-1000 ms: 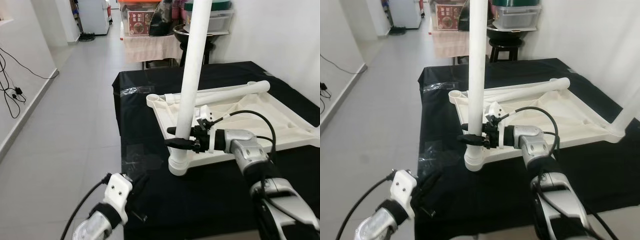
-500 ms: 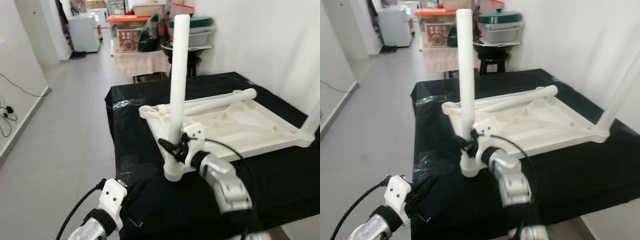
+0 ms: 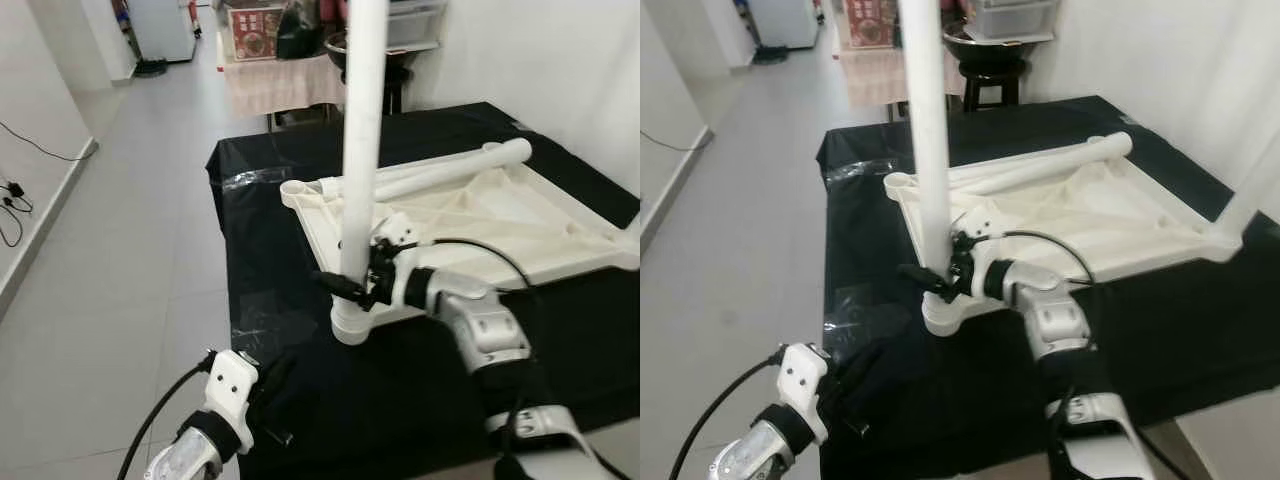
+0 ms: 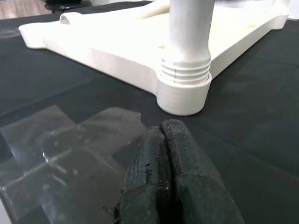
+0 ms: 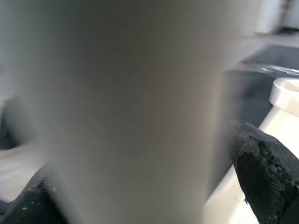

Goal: Building children table

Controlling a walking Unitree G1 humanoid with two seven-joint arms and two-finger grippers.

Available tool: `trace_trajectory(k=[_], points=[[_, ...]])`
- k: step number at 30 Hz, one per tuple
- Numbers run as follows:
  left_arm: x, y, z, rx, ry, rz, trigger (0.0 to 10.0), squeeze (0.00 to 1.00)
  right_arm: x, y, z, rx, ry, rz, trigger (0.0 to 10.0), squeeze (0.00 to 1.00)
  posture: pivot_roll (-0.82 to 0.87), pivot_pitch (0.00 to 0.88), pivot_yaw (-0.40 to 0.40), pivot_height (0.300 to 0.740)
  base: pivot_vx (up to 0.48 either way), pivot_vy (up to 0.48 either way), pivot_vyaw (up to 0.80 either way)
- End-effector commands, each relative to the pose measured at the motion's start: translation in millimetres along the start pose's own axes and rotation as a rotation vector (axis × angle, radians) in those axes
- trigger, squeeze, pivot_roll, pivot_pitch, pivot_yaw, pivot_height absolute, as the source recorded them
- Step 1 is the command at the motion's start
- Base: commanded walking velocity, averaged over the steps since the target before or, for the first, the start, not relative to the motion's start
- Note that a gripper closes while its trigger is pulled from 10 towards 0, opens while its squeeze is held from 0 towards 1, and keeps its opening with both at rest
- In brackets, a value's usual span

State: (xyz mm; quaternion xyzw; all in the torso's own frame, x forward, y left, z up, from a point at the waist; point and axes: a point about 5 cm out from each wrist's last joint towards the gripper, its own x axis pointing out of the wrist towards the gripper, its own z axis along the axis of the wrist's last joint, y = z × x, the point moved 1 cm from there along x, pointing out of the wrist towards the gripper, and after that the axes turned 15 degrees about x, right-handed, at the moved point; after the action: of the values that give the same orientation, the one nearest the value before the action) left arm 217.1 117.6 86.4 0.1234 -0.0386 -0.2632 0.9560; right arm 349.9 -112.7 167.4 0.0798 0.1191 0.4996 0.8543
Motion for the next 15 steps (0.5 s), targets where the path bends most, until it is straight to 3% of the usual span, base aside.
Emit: trace_trajectory(k=[1, 3, 4, 10, 13, 15], points=[[0.6, -2.6, -3, -0.007, 0.004, -0.005, 10.0, 0.0, 4.1, -0.3, -1, 0.003, 0.094, 0.151, 8.5, 0.0, 0.03, 0.0, -0.051, 0.74, 0.0, 0.0, 0.0], [1.0, -2.9, -3, -0.007, 0.004, -0.005, 10.0, 0.0, 5.0, -1.0, 1, 0.003, 0.113, 0.183, 8.5, 0.0, 0.03, 0.0, -0.052, 0.74, 0.0, 0.0, 0.0], [1.5, -3.2, -4, -0.008, 0.003, -0.006, 10.0, 0.0, 7.2, -2.2, 4, 0.008, 0.122, 0.192, 0.0, 0.0, 0.03, 0.0, -0.056, 0.74, 0.0, 0.0, 0.0], [2.9, -3.3, -4, -0.013, 0.001, -0.008, 10.0, 0.0, 8.4, -7.2, 4, 0.01, 0.152, 0.19, 0.0, 0.0, 0.04, 0.0, -0.061, 0.74, 0.0, 0.0, 0.0], [3.2, -3.3, -4, -0.015, 0.0, -0.009, 10.0, 0.0, 1.7, -13.2, -6, 0.019, 0.155, 0.146, 0.0, 0.0, 0.04, 0.0, -0.067, 0.74, 0.0, 0.0, 0.0], [3.1, -3.1, -4, -0.018, -0.001, -0.007, 10.0, 0.0, -5.6, -16.5, -23, 0.03, 0.153, 0.07, 0.0, 0.0, 0.03, 0.0, -0.068, 0.74, 0.0, 0.0, 0.0]])
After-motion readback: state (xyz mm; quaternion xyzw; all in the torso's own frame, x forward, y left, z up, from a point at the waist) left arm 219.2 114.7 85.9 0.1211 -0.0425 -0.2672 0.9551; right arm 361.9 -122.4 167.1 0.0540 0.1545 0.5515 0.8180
